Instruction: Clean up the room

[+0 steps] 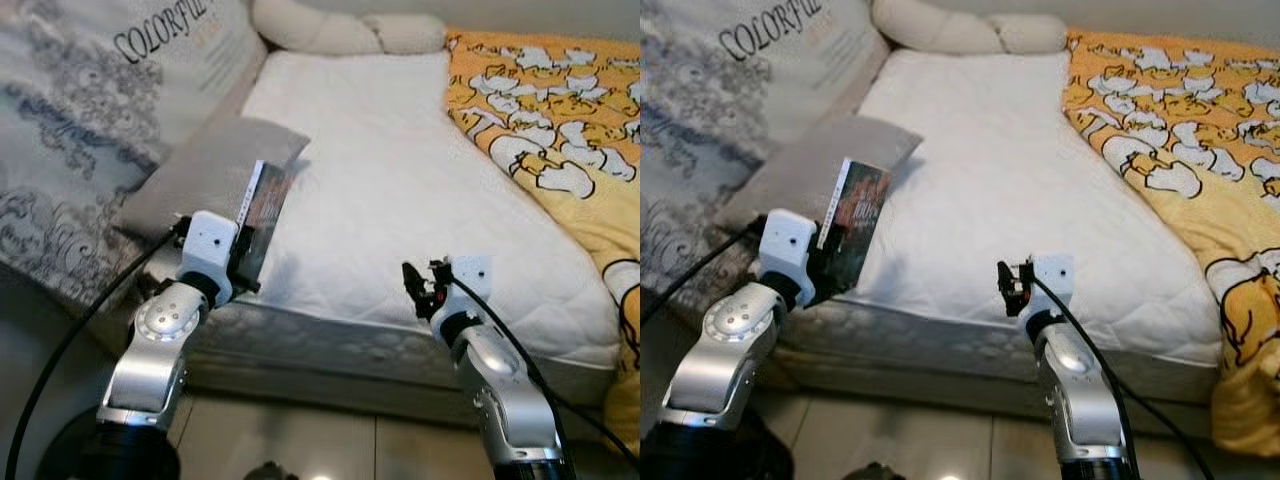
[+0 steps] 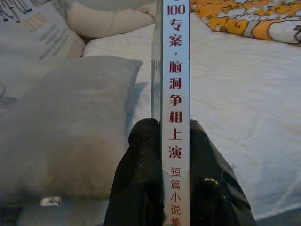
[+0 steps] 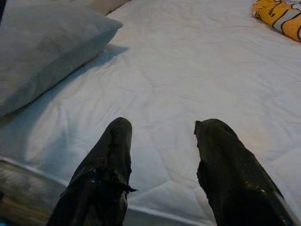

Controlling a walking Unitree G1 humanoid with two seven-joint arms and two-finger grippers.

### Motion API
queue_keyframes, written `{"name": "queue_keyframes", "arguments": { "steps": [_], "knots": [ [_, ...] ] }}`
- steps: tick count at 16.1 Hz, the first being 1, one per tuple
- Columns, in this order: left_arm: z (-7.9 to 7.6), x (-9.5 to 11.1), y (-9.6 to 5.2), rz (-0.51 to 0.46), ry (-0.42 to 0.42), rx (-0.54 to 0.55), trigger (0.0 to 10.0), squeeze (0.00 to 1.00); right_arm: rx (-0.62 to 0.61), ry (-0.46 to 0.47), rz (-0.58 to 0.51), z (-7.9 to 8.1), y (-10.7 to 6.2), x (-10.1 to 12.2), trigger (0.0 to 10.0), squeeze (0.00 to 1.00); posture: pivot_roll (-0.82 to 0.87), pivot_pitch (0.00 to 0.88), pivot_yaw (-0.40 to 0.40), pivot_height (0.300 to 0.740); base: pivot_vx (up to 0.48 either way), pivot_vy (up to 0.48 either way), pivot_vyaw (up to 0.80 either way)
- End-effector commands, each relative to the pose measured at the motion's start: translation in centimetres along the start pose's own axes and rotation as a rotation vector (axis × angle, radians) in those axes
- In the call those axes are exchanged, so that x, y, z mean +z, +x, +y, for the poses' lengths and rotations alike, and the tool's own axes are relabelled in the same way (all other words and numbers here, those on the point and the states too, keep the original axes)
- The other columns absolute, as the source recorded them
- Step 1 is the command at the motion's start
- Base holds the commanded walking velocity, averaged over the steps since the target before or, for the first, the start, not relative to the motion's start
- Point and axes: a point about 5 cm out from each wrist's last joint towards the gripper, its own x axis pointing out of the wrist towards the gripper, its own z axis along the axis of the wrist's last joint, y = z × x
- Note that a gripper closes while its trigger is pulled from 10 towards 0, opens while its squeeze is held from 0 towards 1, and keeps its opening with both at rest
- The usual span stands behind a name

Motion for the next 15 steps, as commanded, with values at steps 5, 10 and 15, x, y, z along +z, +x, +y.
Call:
{"name": "queue_keyframes", "arguments": {
  "steps": [5, 10, 15],
  "knots": [
    [-0.4, 1.21, 0.17, -0.039, -0.027, -0.029, 10.0, 0.0, 0.005, 0.015, -0.002, -0.37, -0.05, 0.27, 10.0, 0.0, -0.01, 0.0, 0.042, 0.74, 0.0, 0.0, 0.0],
    [-0.37, 1.37, 0.01, -0.053, -0.045, -0.043, 10.0, 0.0, 0.071, -0.055, 0.01, 0.31, 0.03, 0.32, 10.0, 0.0, -0.01, 0.0, 0.038, 0.74, 0.302, 0.0, 0.32],
    [-0.33, 1.32, 0.02, -0.048, -0.046, -0.049, 10.0, 0.0, 0.067, -0.004, 0.006, 0.3, 0.03, 0.31, 10.0, 0.0, -0.01, 0.0, 0.038, 0.74, 0.392, 0.0, 0.0]
  ]
}}
